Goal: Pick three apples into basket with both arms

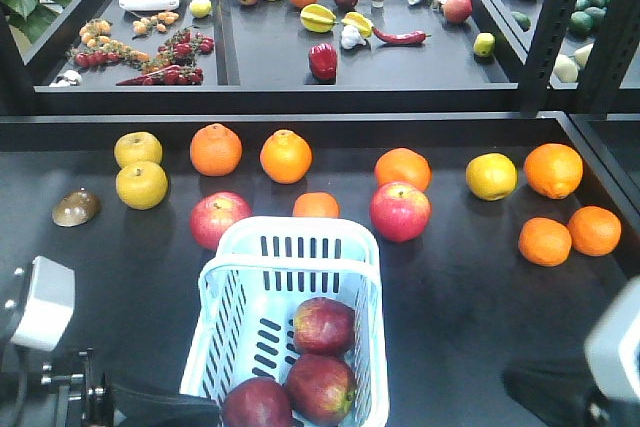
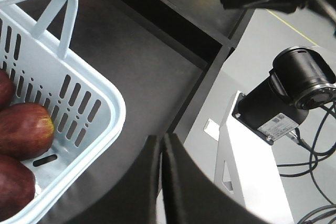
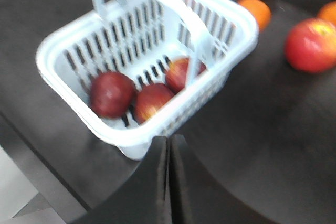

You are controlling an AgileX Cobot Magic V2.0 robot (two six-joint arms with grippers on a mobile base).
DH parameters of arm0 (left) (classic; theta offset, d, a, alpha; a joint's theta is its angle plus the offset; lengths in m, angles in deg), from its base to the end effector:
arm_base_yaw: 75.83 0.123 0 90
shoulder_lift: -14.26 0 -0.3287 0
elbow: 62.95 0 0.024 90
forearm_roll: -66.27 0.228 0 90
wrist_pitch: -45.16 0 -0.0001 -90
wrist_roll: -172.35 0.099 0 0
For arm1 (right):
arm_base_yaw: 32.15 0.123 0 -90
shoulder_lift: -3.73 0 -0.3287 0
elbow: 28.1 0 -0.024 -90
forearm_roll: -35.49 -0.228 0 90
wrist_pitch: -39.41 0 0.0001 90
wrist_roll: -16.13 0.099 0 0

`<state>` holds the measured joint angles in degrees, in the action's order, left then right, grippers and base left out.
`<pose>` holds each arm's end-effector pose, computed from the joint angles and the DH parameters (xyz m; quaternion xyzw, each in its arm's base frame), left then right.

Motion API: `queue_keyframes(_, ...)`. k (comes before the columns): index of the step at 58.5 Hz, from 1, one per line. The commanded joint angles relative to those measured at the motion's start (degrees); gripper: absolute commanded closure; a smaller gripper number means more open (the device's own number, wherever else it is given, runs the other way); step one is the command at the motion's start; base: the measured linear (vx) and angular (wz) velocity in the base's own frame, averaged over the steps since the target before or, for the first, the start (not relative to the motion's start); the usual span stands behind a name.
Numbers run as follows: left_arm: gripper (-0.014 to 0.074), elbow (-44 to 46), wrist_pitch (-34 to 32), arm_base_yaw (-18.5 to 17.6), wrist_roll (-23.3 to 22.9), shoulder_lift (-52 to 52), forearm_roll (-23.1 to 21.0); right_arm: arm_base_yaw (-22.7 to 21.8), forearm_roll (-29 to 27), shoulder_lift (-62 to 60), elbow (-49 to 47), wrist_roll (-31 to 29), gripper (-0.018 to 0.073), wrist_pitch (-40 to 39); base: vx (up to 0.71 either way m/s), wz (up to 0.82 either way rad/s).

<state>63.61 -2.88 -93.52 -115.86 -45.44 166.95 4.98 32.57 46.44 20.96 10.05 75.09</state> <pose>0.0817 -0.1019 0.3007 0.2907 0.7812 -0.4219 0.3568 0.0506 0.0420 0.3027 -0.3189 0.8378 0.1401 0.4204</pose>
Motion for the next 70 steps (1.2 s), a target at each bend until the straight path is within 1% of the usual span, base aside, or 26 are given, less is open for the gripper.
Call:
queue_keyframes(1, 0.0602, 1.66, -0.24, 0.02, -0.17, 0.73, 1.03, 0.02, 3.76, -3.79, 1.49, 3.58, 0.0564, -4.32, 0.00, 0.00)
queue_keyframes(14, 0.0602, 1.66, -0.04, 0.02, -0.17, 0.73, 1.03, 0.02, 3.84, -7.56, 2.17, 4.20, 0.0564, -2.36, 0.00, 0.00)
queue_keyframes(54, 0.0602, 1.66, -0.13, 0.02, -0.17, 0.73, 0.58, 0.02, 3.80, -7.62, 2.17, 4.20, 0.0564, -1.08, 0.00, 0.00)
queue_keyframes(58, 0.0602, 1.66, -0.12, 0.02, -0.95, 0.73, -1.64, 0.02, 3.80, -7.62, 2.17, 4.20, 0.0564, -1.08, 0.00, 0.00)
queue_keyframes(60, 0.0602, 1.66, -0.23, 0.02, -2.15, 0.73, -3.58, 0.02, 3.80, -7.62, 2.17, 4.20, 0.0564, -1.08, 0.00, 0.00)
queue_keyframes(62, 0.0602, 1.66, 0.00, 0.02, -3.92, 0.73, -6.56, 0.02, 3.80, -7.62, 2.17, 4.20, 0.0564, -1.08, 0.00, 0.00)
queue_keyframes(65, 0.0602, 1.66, 1.19, 0.02, -6.16, 0.73, -12.73, 0.02, 3.80, -7.62, 2.17, 4.20, 0.0564, -1.08, 0.00, 0.00)
queue_keyframes(69, 0.0602, 1.66, 2.68, 0.02, -6.70, 0.73, -20.62, 0.02, 3.80, -7.62, 2.17, 4.20, 0.0564, -1.08, 0.00, 0.00)
queue_keyframes(70, 0.0602, 1.66, 3.00, 0.02, -6.70, 0.73, -22.00, 0.02, 3.80, -7.62, 2.17, 4.20, 0.0564, -1.08, 0.00, 0.00)
